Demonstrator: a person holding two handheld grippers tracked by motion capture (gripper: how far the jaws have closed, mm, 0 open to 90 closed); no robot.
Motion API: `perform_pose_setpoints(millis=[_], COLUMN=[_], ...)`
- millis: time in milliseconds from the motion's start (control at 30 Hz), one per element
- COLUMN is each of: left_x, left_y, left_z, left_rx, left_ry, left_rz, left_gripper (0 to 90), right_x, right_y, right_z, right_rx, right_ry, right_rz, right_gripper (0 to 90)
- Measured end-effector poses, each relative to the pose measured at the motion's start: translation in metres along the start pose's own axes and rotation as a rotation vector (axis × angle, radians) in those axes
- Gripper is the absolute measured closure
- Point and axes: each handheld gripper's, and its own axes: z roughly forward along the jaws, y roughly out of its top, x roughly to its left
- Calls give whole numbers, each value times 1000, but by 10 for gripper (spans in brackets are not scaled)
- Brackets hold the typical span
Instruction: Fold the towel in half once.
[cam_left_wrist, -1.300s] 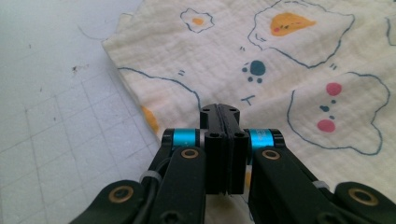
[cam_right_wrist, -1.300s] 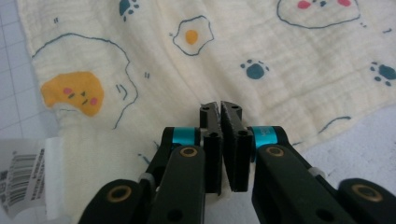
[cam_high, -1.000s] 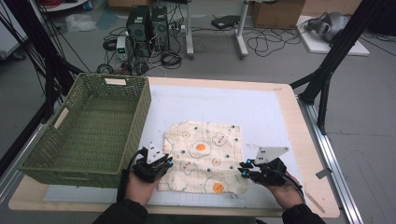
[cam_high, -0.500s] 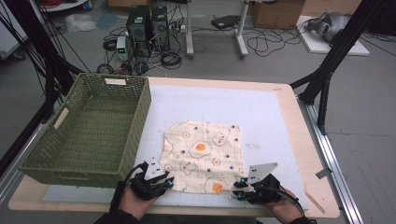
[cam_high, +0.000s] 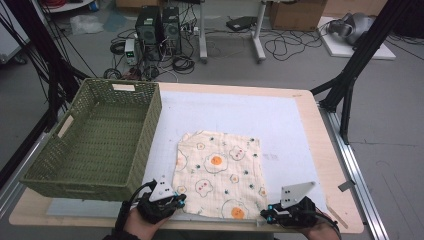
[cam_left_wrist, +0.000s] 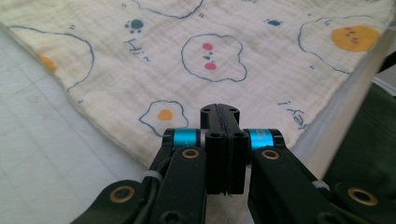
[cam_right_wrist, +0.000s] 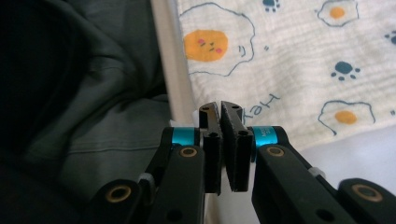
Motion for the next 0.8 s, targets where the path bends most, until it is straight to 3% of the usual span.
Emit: perform_pose_setpoints(millis=[100,200,467,800], left_x=[-2,3,23,40], left_y=[0,2,9,24], left_z=[-1,2,16,24], left_rx=[-11,-20,-53,-139], left_ry=[5,27,108,124], left_rz=[6,0,-13,-45], left_gripper=[787,737,698,614], right_x=[1,-6,-42,-78], right_y=[-2,2,10,23], right_z=[-6,-7,5,17], right_rx=[-43,-69,-87,-169], right_ry=[3,-23,-112,-154], right_rz=[23,36,118,182], right_gripper=[748,694,611,520])
